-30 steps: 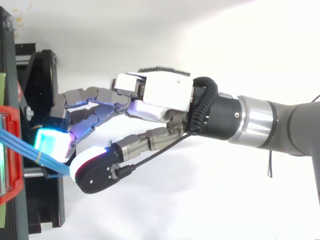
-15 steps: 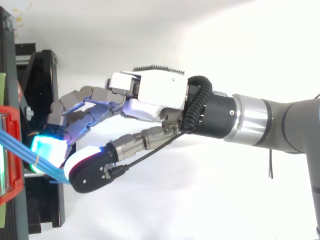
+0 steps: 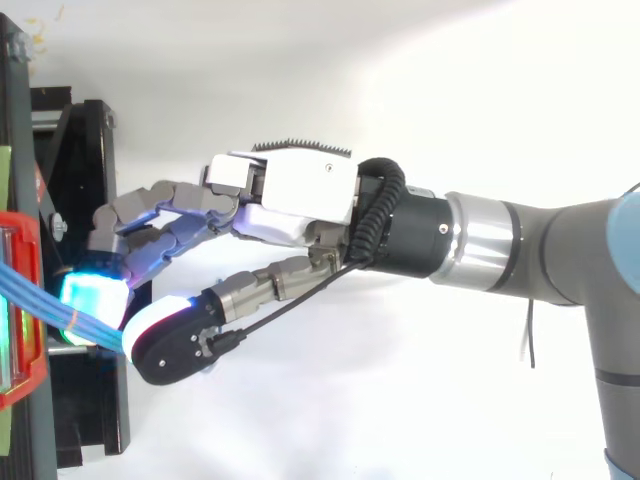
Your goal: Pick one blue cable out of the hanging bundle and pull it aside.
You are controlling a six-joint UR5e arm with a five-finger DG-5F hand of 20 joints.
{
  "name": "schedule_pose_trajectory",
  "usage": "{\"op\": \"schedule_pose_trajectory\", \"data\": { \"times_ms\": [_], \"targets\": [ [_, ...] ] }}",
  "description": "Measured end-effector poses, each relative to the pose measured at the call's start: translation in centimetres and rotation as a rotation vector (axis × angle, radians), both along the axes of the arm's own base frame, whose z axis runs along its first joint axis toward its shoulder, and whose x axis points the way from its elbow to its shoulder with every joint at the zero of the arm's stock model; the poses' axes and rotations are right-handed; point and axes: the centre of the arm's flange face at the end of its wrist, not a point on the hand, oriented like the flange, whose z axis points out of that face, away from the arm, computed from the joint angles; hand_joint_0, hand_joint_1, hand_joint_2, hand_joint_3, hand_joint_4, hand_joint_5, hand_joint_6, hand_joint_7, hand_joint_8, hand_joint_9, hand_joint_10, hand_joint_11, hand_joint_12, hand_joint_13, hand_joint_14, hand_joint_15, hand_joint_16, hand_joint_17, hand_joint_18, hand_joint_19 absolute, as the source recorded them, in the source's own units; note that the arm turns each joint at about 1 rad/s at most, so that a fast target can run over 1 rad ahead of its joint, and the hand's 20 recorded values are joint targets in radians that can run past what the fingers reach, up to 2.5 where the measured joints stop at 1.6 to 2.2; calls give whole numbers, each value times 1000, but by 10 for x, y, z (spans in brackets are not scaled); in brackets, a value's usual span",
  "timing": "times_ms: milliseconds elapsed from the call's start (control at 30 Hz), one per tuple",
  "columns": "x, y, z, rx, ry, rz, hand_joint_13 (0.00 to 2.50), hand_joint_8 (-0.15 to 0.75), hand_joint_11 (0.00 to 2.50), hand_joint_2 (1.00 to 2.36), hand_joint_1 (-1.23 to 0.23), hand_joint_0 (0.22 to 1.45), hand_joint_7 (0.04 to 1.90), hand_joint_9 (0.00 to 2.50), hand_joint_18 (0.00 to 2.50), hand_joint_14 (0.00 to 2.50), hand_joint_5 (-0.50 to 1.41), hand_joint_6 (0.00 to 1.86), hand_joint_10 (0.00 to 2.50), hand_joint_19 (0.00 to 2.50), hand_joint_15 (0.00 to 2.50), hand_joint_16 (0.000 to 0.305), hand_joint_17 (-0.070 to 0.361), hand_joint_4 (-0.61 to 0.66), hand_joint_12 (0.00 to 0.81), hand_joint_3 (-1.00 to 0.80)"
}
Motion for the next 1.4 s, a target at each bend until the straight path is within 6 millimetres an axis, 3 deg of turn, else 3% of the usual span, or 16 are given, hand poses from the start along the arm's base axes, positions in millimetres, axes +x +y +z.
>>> {"op": "schedule_pose_trajectory", "data": {
  "times_ms": [433, 833, 1000, 1200, 1400],
  "targets": [
    [4, -2, -8, 17, -43, -3, 504, 273, 446, 1005, -646, 521, 1162, 762, 453, 9, -121, 546, 14, 399, 246, 50, 112, 146, 358, -430],
    [4, 8, -9, 14, -33, -15, 516, 276, 442, 1005, -648, 527, 988, 778, 461, 10, -137, 664, 14, 398, 260, 50, 112, 131, 358, -436],
    [4, 13, -8, 6, -36, -28, 515, 274, 444, 1004, -644, 518, 1149, 773, 465, 10, -120, 550, 14, 396, 266, 50, 113, 152, 360, -459],
    [2, 17, -11, -4, -9, -38, 520, 282, 452, 1000, -639, 505, 1160, 777, 468, 10, -117, 547, 14, 403, 265, 51, 115, 157, 367, -500],
    [-1, 14, -15, -8, 33, -64, 537, 288, 453, 1000, -708, 491, 984, 792, 495, 10, -130, 673, 16, 397, 262, 52, 117, 149, 373, -500]
  ]
}}
